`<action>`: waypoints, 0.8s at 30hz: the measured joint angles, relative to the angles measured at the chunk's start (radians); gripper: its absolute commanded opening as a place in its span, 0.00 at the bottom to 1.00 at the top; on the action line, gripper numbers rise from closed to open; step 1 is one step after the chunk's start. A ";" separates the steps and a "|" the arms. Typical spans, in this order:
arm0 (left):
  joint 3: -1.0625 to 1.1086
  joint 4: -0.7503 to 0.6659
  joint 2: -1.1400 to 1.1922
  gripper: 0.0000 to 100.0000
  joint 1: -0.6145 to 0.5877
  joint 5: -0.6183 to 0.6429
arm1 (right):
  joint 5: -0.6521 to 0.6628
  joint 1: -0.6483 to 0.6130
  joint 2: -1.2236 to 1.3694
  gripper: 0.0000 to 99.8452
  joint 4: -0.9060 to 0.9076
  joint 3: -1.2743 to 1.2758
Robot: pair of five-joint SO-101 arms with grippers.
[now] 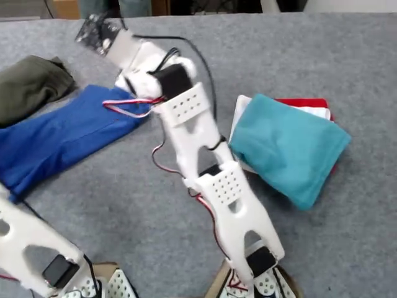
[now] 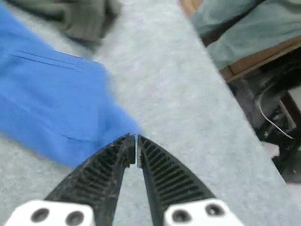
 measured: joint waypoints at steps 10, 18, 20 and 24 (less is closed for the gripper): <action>0.215 0.000 -0.483 0.03 0.440 0.034 | -0.095 0.152 -0.106 0.01 0.000 0.000; 0.284 -0.178 -0.517 0.03 0.861 0.287 | -0.095 0.287 -0.107 0.01 0.074 -0.002; 0.292 -0.264 -0.473 0.03 0.904 0.325 | -0.095 0.321 -0.107 0.01 0.086 -0.002; 0.292 -0.373 -0.374 0.04 0.967 0.373 | -0.095 0.358 -0.107 0.01 0.086 -0.002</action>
